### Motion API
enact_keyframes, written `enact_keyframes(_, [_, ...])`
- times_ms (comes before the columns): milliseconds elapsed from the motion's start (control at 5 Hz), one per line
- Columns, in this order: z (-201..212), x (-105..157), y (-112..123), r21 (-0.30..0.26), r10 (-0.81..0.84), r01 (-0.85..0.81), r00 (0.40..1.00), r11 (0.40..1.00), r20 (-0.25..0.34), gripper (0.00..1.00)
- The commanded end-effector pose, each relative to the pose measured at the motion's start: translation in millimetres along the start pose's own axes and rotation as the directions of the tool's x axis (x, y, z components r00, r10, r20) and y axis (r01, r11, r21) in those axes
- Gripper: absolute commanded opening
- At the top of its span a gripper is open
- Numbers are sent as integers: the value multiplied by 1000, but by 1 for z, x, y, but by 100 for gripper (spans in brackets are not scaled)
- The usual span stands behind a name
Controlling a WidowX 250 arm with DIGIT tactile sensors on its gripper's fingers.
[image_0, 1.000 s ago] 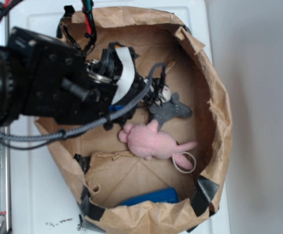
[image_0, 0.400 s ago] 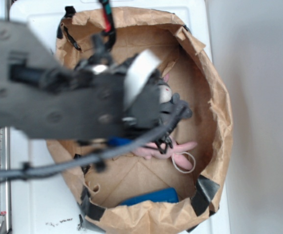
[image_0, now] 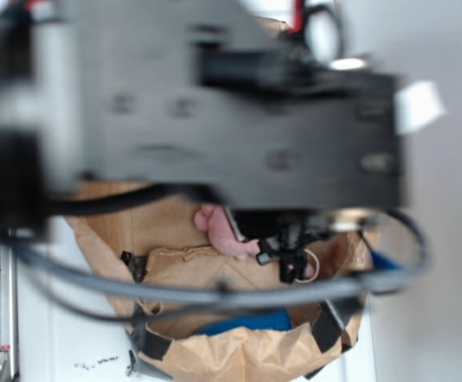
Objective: Grab the green ball.
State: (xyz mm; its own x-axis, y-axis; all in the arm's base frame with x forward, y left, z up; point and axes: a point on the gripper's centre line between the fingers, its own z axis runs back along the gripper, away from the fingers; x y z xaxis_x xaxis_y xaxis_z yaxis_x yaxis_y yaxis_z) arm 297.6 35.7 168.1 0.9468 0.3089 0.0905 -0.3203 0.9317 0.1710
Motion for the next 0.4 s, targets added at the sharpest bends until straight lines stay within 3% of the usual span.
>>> enact_keyframes(0, [31,9,49,-34,-37,40,997,999,66,0])
enact_keyframes(200, [32,2,53,-34,-64,66,995,997,78,0])
